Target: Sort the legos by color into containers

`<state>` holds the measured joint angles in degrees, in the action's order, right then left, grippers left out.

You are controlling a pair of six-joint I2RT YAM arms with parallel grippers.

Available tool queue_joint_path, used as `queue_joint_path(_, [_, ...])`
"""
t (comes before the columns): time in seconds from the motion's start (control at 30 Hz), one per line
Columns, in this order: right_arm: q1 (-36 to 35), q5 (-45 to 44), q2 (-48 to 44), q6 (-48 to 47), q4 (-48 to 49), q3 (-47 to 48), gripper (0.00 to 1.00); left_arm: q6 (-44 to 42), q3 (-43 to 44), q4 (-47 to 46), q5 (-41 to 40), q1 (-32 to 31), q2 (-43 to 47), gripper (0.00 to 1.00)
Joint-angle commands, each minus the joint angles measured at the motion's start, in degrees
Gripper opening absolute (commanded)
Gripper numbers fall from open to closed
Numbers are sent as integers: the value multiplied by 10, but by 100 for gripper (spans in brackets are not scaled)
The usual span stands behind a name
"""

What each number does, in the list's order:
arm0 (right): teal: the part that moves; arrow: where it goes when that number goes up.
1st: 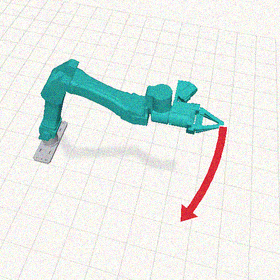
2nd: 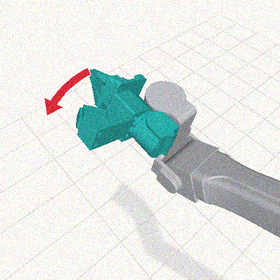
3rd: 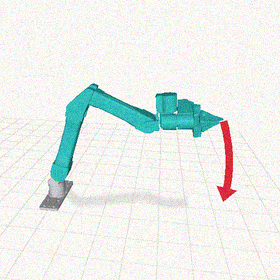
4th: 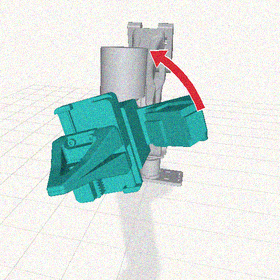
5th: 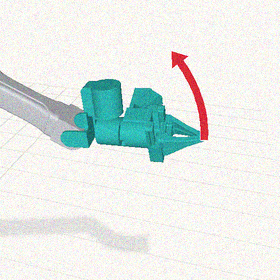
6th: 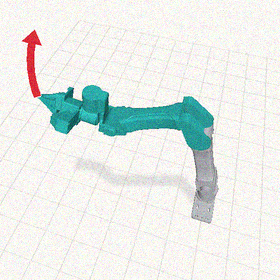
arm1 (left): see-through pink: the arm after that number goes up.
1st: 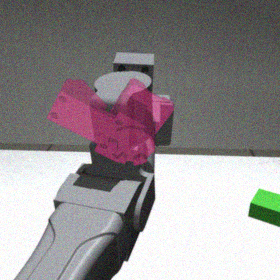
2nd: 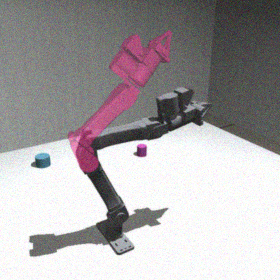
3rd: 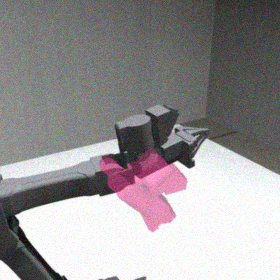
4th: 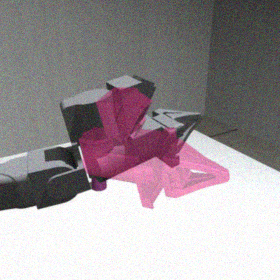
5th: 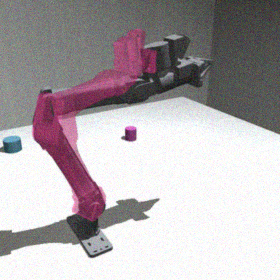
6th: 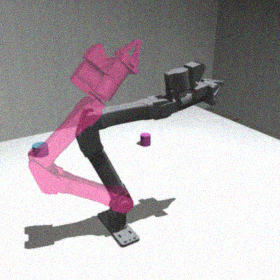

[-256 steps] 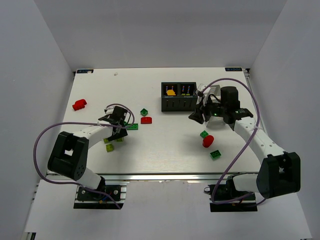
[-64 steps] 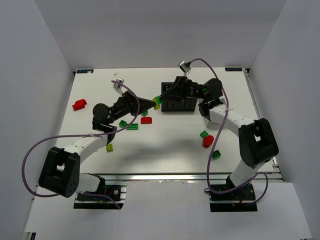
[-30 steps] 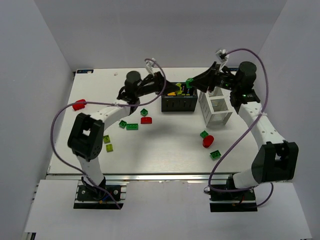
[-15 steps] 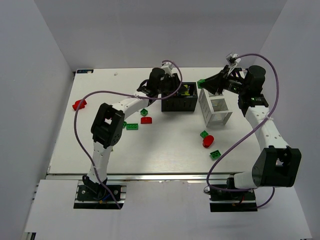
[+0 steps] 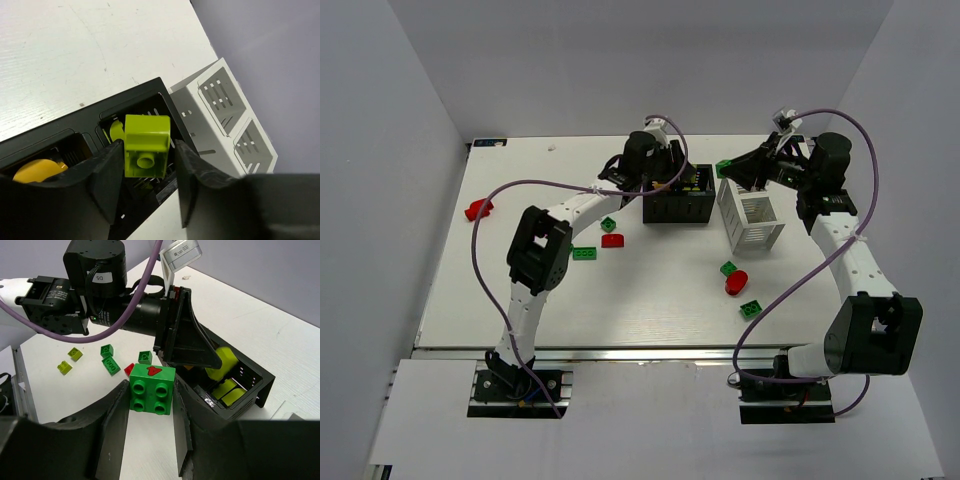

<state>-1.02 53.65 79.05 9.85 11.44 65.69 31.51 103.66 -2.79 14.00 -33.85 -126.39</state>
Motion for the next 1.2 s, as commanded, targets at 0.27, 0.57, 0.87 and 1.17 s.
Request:
queue_joint_path(0.27, [24, -24, -4, -43, -24, 8, 0, 19, 26, 1, -2, -18, 14, 69])
queue_joint_path(0.57, [34, -187, 51, -120, -114, 79, 0, 18, -98, 6, -86, -12, 171, 67])
queue_joint_path(0.87, [33, -349, 146, -156, -180, 155, 0, 64, -406, 51, -185, 63, 458, 82])
queue_joint_path(1.17, [28, -364, 187, -184, -186, 161, 0, 65, -531, 206, -277, 113, 642, 93])
